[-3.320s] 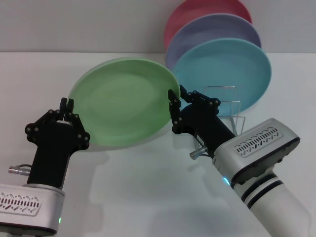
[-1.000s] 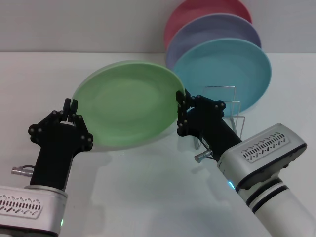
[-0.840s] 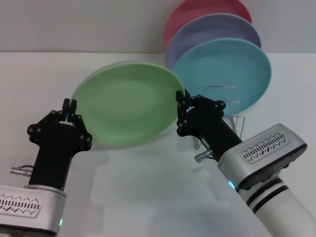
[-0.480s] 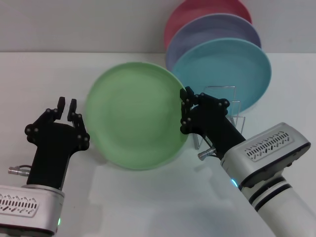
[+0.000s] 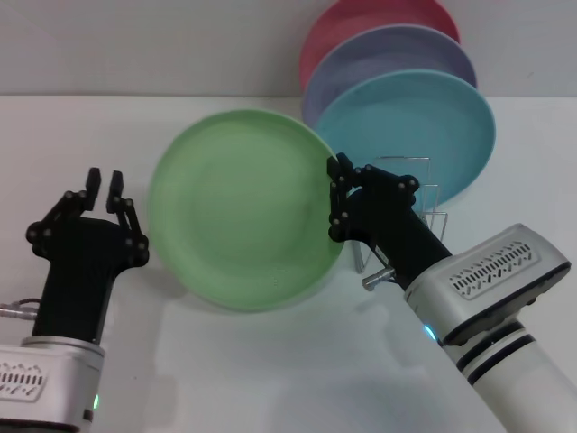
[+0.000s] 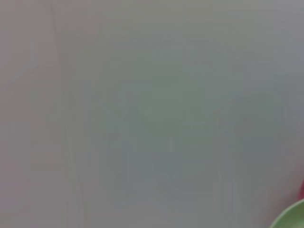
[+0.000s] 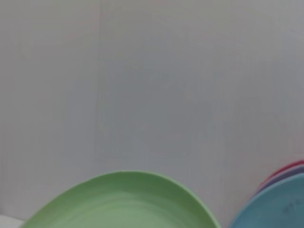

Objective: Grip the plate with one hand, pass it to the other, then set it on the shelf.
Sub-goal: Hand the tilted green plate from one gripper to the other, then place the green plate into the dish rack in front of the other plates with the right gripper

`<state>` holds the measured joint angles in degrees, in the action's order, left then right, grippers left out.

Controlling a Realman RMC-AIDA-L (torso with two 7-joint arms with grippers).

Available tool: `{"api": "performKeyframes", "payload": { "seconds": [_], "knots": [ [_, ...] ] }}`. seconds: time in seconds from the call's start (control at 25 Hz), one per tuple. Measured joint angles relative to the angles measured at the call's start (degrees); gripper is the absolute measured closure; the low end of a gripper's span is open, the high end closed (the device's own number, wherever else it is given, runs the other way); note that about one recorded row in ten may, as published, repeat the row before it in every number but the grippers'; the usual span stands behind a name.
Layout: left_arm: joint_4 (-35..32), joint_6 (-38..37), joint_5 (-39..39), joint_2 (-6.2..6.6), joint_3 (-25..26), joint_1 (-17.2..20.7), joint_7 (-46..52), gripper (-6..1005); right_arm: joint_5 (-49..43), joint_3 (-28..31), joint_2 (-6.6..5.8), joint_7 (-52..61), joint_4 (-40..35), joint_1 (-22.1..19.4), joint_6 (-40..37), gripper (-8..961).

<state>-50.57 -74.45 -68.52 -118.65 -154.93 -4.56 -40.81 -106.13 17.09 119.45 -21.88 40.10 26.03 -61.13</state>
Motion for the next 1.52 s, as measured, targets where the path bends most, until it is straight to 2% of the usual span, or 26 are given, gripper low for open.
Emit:
{"api": "performKeyframes", "payload": {
  "seconds": [0.24, 0.32, 0.36, 0.44, 0.52, 0.56, 0.6, 0.68, 0.72, 0.76, 0.8, 0.92, 0.96, 1.04, 1.16, 1.28, 1.32, 1.36, 1.4, 1.52],
  "knots": [
    [1.0, -2.8, 0.1, 0.36, 1.7, -0.3, 5.2, 818, -1.7, -0.6, 0.06, 0.1, -2.4, -0.4, -6.7, 935],
    [1.8, -3.1, 0.5, 0.46, 3.1, -0.5, 7.7, 811, -2.8, -0.8, 0.08, 0.2, -3.6, -0.9, -10.4, 935],
    [3.0, -3.2, 0.9, 0.45, 4.3, -1.0, 10.6, 808, -3.9, -1.0, 0.09, 0.7, -5.2, -1.4, -15.3, 935],
    [3.7, -3.2, 1.0, 0.45, 4.7, -1.2, 12.3, 801, -4.6, -1.1, 0.09, 1.0, -6.1, -1.8, -18.2, 935],
    [5.8, -3.2, 1.1, 0.45, 5.6, -2.0, 17.7, 794, -6.1, -1.3, 0.09, 1.5, -8.3, -2.6, -24.1, 936],
    [8.0, -3.2, 1.1, 0.48, 6.4, -2.7, 23.1, 791, -7.3, -1.3, 0.08, 1.6, -10.5, -3.2, -29.4, 936],
    [8.0, -3.2, 1.1, 0.48, 6.4, -2.7, 23.1, 777, -7.3, -1.3, 0.08, 1.6, -10.5, -3.2, -29.4, 936],
    [10.9, -3.2, 1.0, 0.51, 7.4, -3.6, 29.9, 751, -8.5, -1.3, 0.02, 1.6, -13.5, -3.5, -34.3, 936],
    [12.5, -3.1, 1.1, 0.47, 7.9, -4.1, 33.7, 737, -8.8, -1.3, -0.04, 1.6, -15.2, -3.5, -36.6, 935],
    [16.0, -3.1, 1.0, 0.41, 8.7, -5.1, 41.8, 723, -9.1, -1.3, -0.10, 1.6, -18.6, -3.3, -40.1, 935],
    [16.0, -3.1, 1.0, 0.41, 8.7, -5.1, 41.8, 710, -9.1, -1.3, -0.10, 1.6, -18.6, -3.3, -40.1, 934],
    [20.7, -3.5, 1.1, 0.39, 8.9, -6.7, 52.5, 670, -9.2, -1.0, -0.19, 1.8, -25.1, -2.5, -45.1, 934],
    [23.6, -3.6, 1.4, 0.24, 8.9, -7.9, 57.7, 656, -9.1, -0.8, -0.27, 2.5, -29.8, -1.5, -47.9, 934],
    [24.5, -3.5, 1.6, 0.18, 8.9, -8.5, 59.2, 629, -9.0, -0.6, -0.34, 3.0, -32.1, -1.0, -49.3, 934],
    [25.6, -3.2, 1.7, 0.06, 8.8, -9.4, 60.6, 509, -8.8, -0.6, -0.69, 4.3, -40.7, 1.1, -52.3, 934],
    [25.5, -3.1, 1.7, -0.04, 8.8, -9.7, 60.6, 389, -8.9, -0.9, -0.96, 4.4, -44.0, 2.0, -52.6, 935],
    [25.4, -3.1, 1.7, -0.08, 8.8, -9.7, 60.7, 309, -9.0, -1.1, -1.24, 4.5, -45.7, 2.4, -52.6, 935],
    [25.2, -3.1, 1.5, -0.13, 8.9, -9.7, 60.8, 229, -9.1, -1.4, -2.03, 5.1, -47.8, 3.0, -52.6, 935],
    [25.2, -3.1, 1.5, -0.13, 8.9, -9.7, 60.8, 229, -9.1, -1.4, -2.03, 5.1, -47.8, 3.0, -52.6, 935],
    [24.9, -3.1, 1.2, -0.15, 9.3, -9.8, 60.7, 228, -9.1, -2.8, -3.68, 7.4, -50.2, 3.4, -52.7, 935]
  ]
}}
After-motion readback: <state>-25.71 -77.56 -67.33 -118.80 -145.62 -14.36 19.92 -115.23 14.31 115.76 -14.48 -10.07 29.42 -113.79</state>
